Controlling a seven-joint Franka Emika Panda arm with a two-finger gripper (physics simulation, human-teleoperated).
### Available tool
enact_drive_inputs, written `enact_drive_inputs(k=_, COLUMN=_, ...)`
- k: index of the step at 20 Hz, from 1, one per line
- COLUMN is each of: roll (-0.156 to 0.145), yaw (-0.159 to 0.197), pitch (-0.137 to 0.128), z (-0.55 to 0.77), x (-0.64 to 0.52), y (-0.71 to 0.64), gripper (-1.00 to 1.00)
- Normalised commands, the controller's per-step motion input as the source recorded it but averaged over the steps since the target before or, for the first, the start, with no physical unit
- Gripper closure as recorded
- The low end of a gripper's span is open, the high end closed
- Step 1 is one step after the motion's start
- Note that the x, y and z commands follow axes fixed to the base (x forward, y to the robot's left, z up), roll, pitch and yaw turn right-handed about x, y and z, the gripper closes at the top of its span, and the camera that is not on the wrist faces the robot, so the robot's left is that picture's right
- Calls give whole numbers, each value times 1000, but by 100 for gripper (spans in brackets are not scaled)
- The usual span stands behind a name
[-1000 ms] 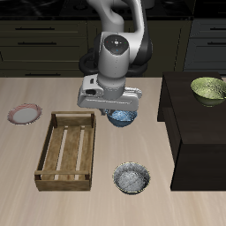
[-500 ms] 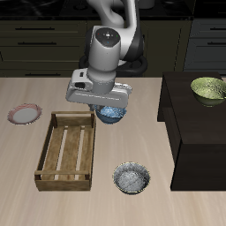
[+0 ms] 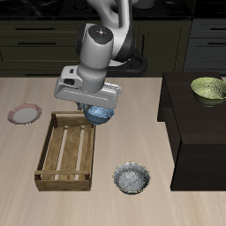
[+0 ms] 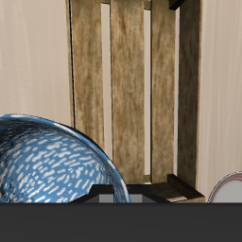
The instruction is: Place the blue bowl and the green bowl in the wooden tray
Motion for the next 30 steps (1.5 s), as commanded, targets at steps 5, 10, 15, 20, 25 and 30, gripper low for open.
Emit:
enact_drive_inputs(k=5, roll=-51, yaw=-26, pitch=-21, z=94, x=59, y=-313, gripper=100)
enact_drive_inputs(k=10, roll=-7, yaw=8, pitch=-15, z=14, x=34, y=-111, gripper=100)
enact_drive_inputs(k=15, roll=6, yaw=12, pitch=-5, z=-20, x=17, y=-158, gripper=100)
enact_drive_inputs(k=20, roll=-21, yaw=8, pitch=-3, z=-11, x=39, y=-301, gripper=100)
enact_drive_inputs(k=25, roll=-24, yaw=-14, pitch=5, z=-64, x=40, y=-120, gripper=100)
enact_drive_inputs(k=30, roll=-16, yaw=8, pitch=22, z=-162, x=74, y=27, gripper=100)
